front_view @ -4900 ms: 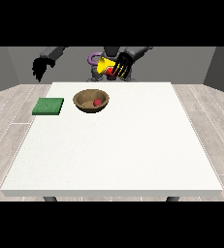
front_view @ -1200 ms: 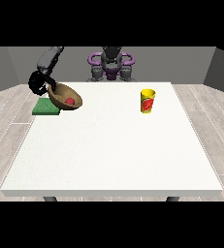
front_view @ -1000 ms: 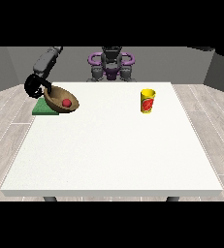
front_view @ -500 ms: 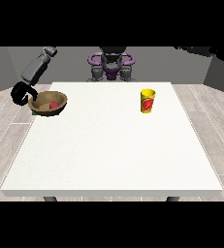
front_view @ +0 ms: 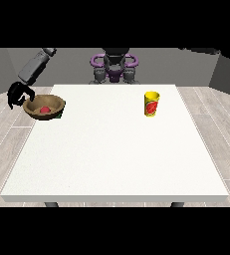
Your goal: Pick the cup and pour the ball into the bowl, then pick the bowl and place it on the pad
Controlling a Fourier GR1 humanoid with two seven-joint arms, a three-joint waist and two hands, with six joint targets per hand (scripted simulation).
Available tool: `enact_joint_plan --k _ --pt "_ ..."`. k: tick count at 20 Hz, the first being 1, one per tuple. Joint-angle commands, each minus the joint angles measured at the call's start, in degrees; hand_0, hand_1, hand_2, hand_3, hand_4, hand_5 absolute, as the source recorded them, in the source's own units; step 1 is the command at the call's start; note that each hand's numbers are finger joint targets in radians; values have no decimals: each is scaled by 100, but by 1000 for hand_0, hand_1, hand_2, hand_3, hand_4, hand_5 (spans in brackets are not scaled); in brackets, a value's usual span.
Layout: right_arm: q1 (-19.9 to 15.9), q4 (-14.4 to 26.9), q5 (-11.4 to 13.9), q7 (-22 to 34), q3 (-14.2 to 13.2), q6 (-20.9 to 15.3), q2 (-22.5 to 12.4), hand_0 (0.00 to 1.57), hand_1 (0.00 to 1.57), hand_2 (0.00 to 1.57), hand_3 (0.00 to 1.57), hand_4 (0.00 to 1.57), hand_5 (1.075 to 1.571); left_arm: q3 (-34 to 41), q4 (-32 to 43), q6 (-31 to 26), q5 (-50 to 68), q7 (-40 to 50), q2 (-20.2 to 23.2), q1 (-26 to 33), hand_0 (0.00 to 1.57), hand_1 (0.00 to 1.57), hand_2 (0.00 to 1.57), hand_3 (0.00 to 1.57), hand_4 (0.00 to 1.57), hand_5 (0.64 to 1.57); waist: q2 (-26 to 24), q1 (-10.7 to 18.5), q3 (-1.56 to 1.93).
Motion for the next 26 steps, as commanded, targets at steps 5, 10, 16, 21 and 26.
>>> enact_joint_plan --k 5,10,16,21,26 --pt "-112 29 213 444 364 -246 539 1571 1571 1571 887 987 1565 -233 580 -203 -18 -5 5 6 0 0 0 0 669 1554 -542 -15 -12" --pt "-73 38 290 858 452 -66 234 1571 1571 1571 1406 983 1561 -173 875 -181 -180 -46 230 91 0 0 0 0 659 1548 -868 -167 -13" --pt "-119 354 27 1255 135 -167 -68 669 669 301 523 0 1535 -146 864 -308 -95 -241 171 156 0 0 0 0 645 1540 -667 -66 -9" --pt "-252 665 6 1389 28 -260 -286 0 0 0 0 0 1484 -363 57 -83 539 682 -66 -38 0 0 0 0 870 1557 -992 57 6" --pt "-500 134 136 1638 396 -14 110 0 0 0 0 659 1233 -971 135 387 156 1115 -614 271 0 0 0 0 983 1570 -2602 -247 -20"
